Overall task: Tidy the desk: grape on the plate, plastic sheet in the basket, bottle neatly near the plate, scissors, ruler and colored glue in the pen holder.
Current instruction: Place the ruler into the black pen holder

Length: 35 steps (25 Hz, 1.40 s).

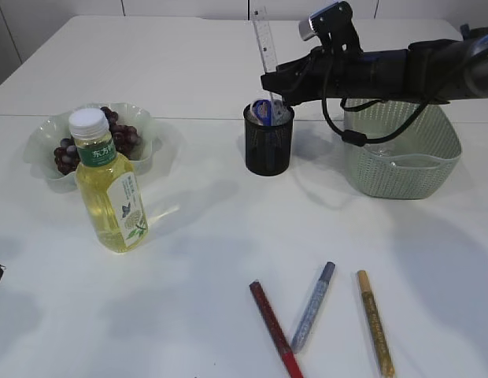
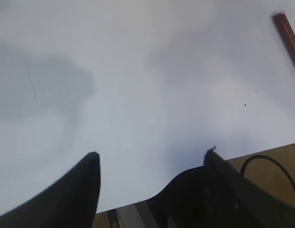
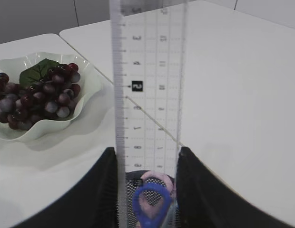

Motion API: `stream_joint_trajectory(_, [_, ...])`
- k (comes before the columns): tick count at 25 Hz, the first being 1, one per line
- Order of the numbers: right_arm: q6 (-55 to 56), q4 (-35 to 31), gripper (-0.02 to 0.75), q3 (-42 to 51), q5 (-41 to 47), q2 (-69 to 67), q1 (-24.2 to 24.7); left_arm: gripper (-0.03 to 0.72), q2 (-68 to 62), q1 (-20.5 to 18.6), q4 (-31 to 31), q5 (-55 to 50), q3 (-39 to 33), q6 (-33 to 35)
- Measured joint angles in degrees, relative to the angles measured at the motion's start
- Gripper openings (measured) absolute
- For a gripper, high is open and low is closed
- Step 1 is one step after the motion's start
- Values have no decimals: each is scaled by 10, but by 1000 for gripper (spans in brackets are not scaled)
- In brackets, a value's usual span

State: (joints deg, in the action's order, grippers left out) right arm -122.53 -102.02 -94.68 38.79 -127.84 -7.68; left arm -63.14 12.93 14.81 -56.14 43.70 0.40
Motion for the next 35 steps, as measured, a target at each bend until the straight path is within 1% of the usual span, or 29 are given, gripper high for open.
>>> stream_joint_trajectory(9, [20, 0, 300, -35, 6, -28, 1, 489, 0, 0, 0, 0, 0, 0])
stream_joint_trajectory(22, [57, 0, 302, -36, 24, -29, 1, 489, 0, 0, 0, 0, 0, 0])
stream_joint_trajectory(35, [87, 31, 322, -36, 31, -29, 1, 488, 0, 0, 0, 0, 0, 0])
